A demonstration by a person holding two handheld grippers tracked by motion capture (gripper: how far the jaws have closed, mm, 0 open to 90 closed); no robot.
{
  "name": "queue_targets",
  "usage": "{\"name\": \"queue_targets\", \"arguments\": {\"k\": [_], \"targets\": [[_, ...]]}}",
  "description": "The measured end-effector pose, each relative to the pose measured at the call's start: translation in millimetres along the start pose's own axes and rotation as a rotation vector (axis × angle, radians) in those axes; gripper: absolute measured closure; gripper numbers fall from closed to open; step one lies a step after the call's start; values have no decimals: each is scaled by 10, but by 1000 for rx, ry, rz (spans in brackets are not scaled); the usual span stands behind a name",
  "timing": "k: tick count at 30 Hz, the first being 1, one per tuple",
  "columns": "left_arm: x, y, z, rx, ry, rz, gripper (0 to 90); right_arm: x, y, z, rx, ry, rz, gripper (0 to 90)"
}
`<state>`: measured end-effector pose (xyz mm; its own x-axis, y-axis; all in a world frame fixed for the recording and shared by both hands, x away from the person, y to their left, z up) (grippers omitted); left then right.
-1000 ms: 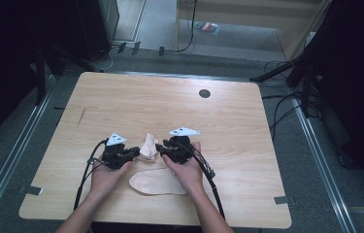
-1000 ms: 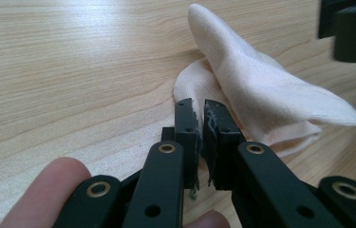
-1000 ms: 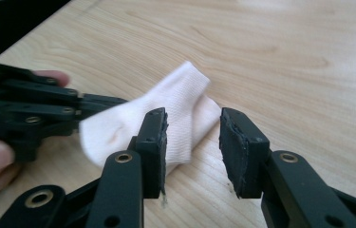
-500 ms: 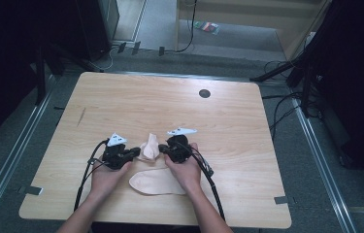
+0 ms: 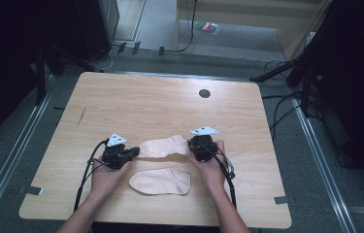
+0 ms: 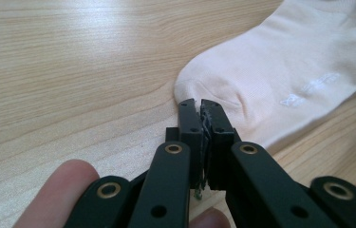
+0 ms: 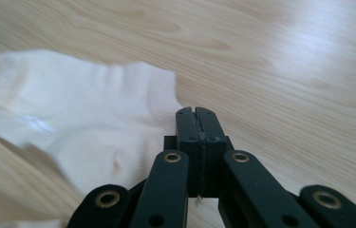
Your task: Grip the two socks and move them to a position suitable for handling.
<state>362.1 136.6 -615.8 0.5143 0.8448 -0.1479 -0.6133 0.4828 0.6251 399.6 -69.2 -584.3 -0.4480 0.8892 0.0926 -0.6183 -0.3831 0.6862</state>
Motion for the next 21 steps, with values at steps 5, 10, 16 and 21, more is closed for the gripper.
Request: {"name": "queue_targets", "arguments": {"k": [5, 10, 16, 21], "targets": [[-3, 2, 1, -4, 11, -12, 884, -245, 9, -43, -48, -76, -89, 764], [-15, 2, 8, -12, 17, -27, 778, -137, -12, -34, -65, -135, 39, 662], [34, 19, 30, -36, 60, -17, 712, -33, -140, -135, -9, -98, 55, 499], [34, -4, 28, -18, 51, -11, 703, 14, -133, -239, -12, -104, 57, 540]]}}
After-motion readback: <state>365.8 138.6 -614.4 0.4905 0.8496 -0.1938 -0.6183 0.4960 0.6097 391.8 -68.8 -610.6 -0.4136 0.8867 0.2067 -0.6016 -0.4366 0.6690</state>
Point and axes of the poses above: each handheld gripper's, and its own axes: y roughly backward along the jaws, z roughly out of its top, x roughly to its left, the point moved 10 cm from there along -y, roughly forward along the jaws, and after that the axes turned 6 degrees about -y, right-handed, at the moved point
